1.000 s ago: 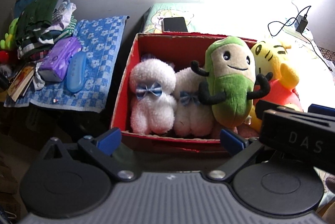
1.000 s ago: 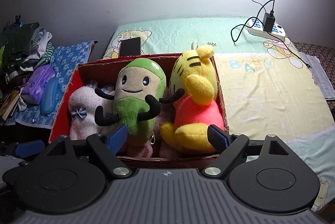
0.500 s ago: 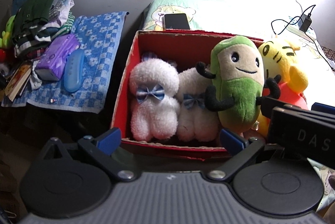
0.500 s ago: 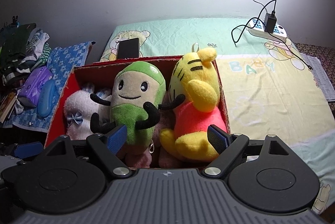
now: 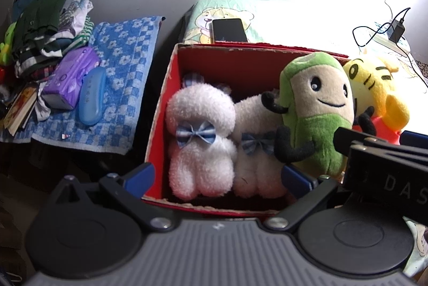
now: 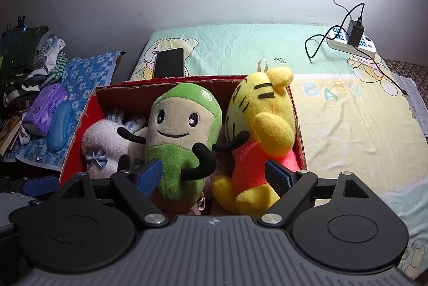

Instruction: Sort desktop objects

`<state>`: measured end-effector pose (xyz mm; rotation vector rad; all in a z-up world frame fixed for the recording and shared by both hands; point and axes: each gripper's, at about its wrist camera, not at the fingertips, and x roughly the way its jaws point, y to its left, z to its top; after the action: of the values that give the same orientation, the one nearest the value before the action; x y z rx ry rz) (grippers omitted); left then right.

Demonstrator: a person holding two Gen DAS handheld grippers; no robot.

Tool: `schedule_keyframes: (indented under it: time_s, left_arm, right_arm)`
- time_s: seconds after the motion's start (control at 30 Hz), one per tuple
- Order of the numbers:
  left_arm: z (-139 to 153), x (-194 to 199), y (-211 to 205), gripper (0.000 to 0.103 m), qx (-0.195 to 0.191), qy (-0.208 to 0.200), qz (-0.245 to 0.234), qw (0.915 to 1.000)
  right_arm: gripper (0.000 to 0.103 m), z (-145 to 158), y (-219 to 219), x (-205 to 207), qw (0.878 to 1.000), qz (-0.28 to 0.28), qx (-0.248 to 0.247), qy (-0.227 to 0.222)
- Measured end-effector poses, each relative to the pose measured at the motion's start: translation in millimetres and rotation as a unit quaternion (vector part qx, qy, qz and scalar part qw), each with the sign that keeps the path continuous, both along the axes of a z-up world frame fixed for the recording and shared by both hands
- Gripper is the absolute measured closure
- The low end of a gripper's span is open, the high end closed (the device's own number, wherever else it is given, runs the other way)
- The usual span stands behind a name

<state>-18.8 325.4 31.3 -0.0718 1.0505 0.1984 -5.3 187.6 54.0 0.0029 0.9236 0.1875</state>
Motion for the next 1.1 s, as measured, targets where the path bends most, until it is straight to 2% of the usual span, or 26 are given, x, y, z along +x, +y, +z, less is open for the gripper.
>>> schedule_keyframes:
  time_s: [0.53,1.1]
  left_arm:
    - [-16.9,11.8,-5.2,0.002,0.007,0.011,-0.003,0.9999]
    - [-9.9,15.2,0.6,0.002,0.019,0.007,0.007,0.9998]
  right_arm:
    - [0.017,-8.0,-3.8,8.6,1.000,-0.005,0.008,0.011]
    - [0.017,-2.9,-0.6,11.6,1.000,0.010,0.008,0.000]
